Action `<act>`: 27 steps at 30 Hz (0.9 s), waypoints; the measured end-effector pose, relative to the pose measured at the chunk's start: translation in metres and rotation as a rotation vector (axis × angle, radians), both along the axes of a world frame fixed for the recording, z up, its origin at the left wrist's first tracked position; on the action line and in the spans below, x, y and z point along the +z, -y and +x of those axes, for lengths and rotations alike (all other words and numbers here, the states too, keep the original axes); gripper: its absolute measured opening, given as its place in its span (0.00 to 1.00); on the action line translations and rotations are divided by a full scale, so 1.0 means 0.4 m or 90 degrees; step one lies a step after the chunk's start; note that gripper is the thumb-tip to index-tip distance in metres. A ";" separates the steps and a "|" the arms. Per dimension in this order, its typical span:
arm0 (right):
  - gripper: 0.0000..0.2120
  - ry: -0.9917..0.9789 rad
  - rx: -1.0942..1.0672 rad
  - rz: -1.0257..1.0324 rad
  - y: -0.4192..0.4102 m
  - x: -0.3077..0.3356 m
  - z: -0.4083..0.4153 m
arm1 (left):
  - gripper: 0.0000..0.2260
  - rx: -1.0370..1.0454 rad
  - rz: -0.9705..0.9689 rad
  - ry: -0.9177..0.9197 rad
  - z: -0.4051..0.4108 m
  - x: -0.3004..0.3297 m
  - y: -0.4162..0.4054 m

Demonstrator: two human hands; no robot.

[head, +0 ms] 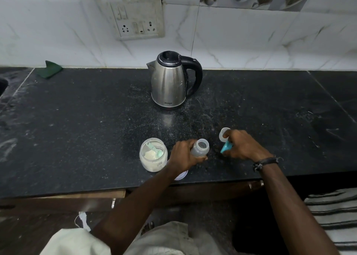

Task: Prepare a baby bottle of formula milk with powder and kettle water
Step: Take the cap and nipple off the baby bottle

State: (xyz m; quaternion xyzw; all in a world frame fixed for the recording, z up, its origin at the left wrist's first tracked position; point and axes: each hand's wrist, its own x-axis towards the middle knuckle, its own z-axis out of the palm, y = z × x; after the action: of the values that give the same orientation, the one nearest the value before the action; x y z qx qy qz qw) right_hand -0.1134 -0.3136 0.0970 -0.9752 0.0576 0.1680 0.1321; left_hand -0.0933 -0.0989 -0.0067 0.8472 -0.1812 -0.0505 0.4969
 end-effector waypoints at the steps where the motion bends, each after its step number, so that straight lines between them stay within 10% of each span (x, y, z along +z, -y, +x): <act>1: 0.32 -0.006 0.000 -0.006 0.003 -0.014 -0.004 | 0.21 -0.001 -0.003 -0.004 0.001 -0.001 0.001; 14: 0.16 0.047 -0.007 0.045 -0.001 -0.099 -0.039 | 0.24 -0.009 -0.007 -0.033 0.009 -0.018 0.002; 27: 0.25 0.059 -0.006 0.034 0.016 -0.079 -0.064 | 0.28 -0.002 -0.029 -0.046 -0.002 -0.015 -0.001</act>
State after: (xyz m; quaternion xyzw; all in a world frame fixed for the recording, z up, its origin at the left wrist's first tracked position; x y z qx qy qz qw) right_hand -0.1391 -0.3201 0.0653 -0.9778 0.0512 0.1233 0.1616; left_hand -0.0943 -0.0985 -0.0125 0.8328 -0.1656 -0.0778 0.5224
